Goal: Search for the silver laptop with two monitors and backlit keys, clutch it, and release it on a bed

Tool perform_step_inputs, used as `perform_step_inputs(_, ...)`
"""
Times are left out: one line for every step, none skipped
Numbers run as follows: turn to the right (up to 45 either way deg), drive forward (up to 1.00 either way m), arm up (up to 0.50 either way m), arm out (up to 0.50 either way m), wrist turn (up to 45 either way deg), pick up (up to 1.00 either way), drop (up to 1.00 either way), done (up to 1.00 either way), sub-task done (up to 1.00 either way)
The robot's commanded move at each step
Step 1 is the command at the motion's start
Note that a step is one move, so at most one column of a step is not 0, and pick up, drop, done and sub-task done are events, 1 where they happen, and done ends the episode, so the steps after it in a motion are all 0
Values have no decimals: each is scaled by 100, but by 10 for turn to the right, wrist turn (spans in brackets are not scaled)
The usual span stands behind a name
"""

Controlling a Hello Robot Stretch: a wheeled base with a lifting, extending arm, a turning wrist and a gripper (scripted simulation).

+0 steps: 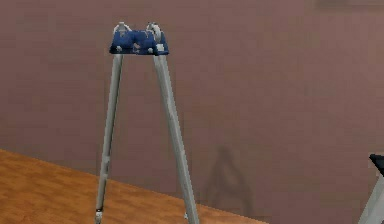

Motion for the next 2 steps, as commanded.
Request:
perform_step_inputs(0, 0, 0, 0, -90, 0, 0, 0, 0)
perform_step_inputs(0, 0, 0, -42, 0, 0, 0, 0, 0)
